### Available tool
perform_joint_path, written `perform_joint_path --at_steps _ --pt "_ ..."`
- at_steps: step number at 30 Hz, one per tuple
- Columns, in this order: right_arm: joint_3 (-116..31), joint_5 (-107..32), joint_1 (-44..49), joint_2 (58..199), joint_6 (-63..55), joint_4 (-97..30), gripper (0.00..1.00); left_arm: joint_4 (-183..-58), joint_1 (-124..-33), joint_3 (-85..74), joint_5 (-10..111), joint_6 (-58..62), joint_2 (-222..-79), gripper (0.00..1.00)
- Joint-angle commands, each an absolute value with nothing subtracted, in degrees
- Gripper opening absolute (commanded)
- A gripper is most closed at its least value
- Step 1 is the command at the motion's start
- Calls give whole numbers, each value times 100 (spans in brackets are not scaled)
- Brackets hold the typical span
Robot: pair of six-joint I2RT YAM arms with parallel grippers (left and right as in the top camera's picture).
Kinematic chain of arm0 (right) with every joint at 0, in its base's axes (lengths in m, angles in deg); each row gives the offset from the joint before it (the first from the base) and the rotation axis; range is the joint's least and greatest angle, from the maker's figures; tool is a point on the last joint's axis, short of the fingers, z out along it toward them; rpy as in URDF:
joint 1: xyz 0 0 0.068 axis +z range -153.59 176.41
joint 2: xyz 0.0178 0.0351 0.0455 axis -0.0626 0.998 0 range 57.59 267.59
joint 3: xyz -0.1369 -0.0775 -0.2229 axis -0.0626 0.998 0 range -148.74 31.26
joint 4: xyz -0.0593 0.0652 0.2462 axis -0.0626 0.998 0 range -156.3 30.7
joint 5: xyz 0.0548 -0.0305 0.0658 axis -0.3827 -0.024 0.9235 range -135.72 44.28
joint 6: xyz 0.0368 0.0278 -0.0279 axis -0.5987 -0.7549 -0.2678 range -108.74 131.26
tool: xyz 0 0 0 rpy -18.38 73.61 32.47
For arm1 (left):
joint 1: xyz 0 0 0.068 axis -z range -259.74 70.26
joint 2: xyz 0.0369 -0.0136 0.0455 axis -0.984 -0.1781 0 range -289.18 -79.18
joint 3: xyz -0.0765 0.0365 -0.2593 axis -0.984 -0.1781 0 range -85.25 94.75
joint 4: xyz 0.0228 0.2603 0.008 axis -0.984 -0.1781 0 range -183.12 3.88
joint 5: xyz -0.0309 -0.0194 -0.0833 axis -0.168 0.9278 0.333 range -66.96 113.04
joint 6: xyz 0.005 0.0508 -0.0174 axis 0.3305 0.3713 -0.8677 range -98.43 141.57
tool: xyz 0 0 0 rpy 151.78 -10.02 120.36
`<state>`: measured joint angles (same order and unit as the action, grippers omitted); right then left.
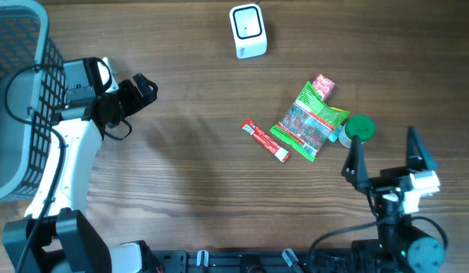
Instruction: Scan the item barcode
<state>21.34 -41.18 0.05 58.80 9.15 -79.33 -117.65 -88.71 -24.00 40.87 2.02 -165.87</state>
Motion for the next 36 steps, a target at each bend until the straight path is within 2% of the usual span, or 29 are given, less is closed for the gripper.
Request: perform_joint_path --at_steps 1,5,12,32,36 --pt "2596 -4005 -67 5780 685 -7973 100 -11747 -8902 -2395 4071 318 -16629 100" --pt "3092 -4002 -67 5778 467 -7971 100 -11747 -8902 -2395 4073 318 -16629 100" --pt "3098 -3974 -65 5778 388 -6629 100 -11747 -8902 -2395 4071 318 -16629 100" --pt "3096 -3983 -67 5839 318 -6661 100 -11749 -8902 -2395 4052 318 -16633 100" --pt "3096 -3983 -67 5839 318 -6661 100 -11749 -8902 -2398 4052 318 -16185 100"
